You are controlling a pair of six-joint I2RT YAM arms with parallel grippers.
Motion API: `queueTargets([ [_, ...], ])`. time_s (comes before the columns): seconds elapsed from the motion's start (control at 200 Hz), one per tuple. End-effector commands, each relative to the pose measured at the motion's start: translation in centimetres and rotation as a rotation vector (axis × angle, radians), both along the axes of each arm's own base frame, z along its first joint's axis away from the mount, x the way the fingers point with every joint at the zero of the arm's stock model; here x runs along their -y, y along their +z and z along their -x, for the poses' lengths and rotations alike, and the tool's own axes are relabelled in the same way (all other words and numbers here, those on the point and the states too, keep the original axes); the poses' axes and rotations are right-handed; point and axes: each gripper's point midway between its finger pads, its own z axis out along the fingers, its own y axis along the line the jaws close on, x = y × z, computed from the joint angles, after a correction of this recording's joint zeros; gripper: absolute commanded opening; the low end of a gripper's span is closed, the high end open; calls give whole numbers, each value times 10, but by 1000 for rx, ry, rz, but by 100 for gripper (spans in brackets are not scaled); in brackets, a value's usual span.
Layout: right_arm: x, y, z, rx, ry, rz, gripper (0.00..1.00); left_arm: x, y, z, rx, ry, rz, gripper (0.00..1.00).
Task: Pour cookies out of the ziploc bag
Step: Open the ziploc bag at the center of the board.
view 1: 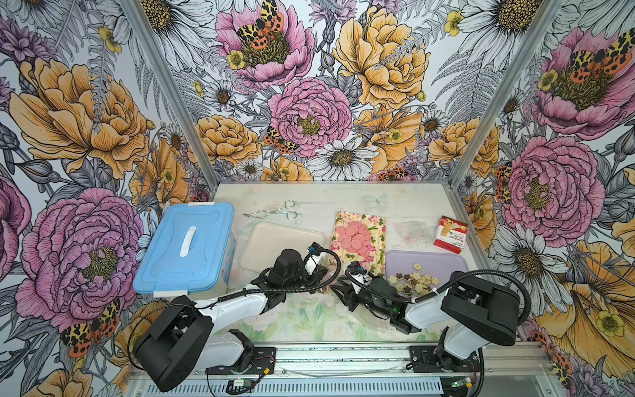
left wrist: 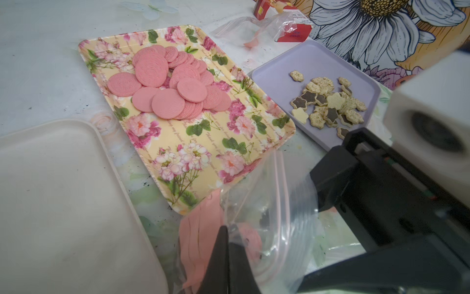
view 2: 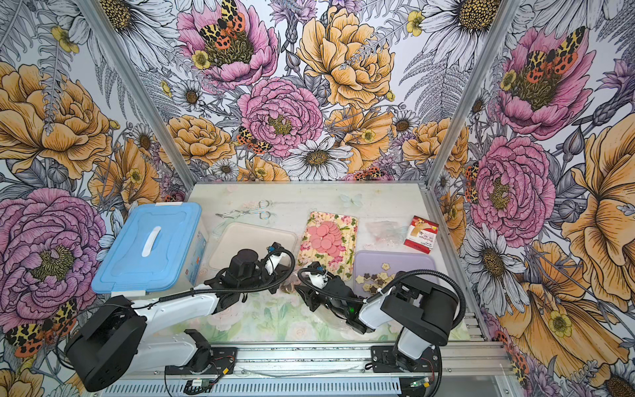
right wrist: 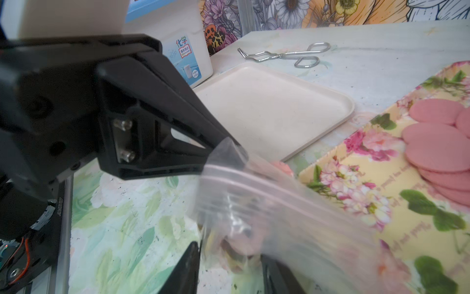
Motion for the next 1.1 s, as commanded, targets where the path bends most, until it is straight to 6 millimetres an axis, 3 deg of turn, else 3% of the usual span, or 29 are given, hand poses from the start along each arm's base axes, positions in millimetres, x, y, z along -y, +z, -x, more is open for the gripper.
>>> queueTargets([
  [0.0, -8, 23, -9, 62, -32, -112, 42, 10, 19, -3, 61, -41, 39, 0],
  [0.135, -12, 18, -13, 49, -42, -95, 41, 14, 15, -2, 48, -47, 19, 0],
  [0.305, -6, 27, -17, 80, -74, -112, 37, 15, 13, 2, 60, -50, -3, 0],
  [0.605, -9, 27, -20, 86, -77, -68, 35, 16, 12, 1, 63, -53, -9, 0],
  [0.836, -13, 24, -21, 75, -70, -63, 17, 14, 12, 0, 66, -45, -19, 0],
  [0.946, -5, 27, -21, 82, -94, -67, 2, 13, 11, -1, 66, -37, -26, 0],
  [1.091, 2, 29, -21, 80, -118, -65, 0, 12, 10, -3, 69, -23, -36, 0],
])
